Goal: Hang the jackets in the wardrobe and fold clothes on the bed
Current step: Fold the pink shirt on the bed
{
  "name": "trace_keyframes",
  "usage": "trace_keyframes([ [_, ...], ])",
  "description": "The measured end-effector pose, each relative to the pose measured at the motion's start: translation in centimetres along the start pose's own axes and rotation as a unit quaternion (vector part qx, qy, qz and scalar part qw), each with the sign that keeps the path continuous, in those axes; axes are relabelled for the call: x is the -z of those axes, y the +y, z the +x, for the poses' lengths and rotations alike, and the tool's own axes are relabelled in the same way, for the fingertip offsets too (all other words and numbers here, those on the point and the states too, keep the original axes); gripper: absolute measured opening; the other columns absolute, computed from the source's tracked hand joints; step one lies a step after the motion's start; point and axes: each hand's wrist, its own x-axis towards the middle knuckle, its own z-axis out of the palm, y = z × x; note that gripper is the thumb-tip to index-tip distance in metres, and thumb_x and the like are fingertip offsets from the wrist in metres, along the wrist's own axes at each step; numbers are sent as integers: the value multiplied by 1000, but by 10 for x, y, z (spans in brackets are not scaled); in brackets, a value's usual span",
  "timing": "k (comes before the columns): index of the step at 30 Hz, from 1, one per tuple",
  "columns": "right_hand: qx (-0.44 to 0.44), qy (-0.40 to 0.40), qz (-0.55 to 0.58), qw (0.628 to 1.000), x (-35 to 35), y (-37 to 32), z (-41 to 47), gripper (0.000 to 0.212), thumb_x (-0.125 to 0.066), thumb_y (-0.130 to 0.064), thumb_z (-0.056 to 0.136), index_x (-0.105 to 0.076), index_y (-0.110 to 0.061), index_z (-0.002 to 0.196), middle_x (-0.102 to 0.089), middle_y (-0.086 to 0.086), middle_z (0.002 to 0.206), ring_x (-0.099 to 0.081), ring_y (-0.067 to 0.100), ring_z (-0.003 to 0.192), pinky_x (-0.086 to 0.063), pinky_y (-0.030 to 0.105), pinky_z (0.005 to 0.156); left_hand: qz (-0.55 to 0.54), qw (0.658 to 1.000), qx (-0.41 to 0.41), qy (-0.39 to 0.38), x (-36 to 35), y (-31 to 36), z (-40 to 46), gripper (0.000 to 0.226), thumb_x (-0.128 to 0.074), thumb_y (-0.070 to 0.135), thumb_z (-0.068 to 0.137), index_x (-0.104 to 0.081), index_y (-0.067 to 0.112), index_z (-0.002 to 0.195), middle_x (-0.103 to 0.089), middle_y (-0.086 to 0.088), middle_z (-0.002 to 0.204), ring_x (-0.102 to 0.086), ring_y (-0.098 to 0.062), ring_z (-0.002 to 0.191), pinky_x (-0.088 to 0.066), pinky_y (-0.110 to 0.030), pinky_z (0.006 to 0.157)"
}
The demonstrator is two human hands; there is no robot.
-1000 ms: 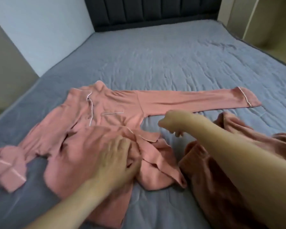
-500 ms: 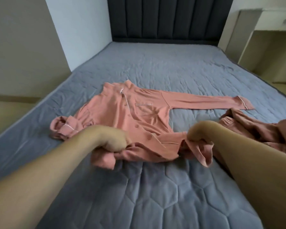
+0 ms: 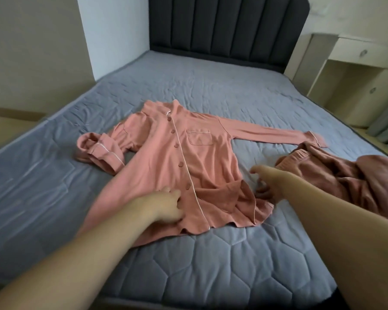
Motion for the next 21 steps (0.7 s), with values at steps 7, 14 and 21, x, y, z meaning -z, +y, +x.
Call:
trace_keyframes([
  [7,47,59,-189,979,5,9,-20,18,-44,-10,96,-60,-3,95,-63,15,91,-62,27,83,-46,36,72,-12,999,-3,-39,10,23,-8,102,-58,70,74,-9,29,153,-27,-7,155,-39,-28,136,-34,-39,109],
  [14,137,309,-527,780,27,36,-28,38,-45,-23,94,-56,-10,128,-54,10,132,-52,30,121,-47,40,93,9,991,12,-132,7,37,-13,93,-62,56,78,-11,30,151,-61,-7,110,-55,-22,82,-39,-29,74],
  [21,235,181,-383,875,-17,38,2,37,-47,-34,96,-54,-9,122,-52,15,126,-50,34,117,-42,40,100,9,980,-103,171,4,48,8,42,-56,43,82,-48,17,114,-54,-7,119,-54,-28,110,-41,-34,81],
])
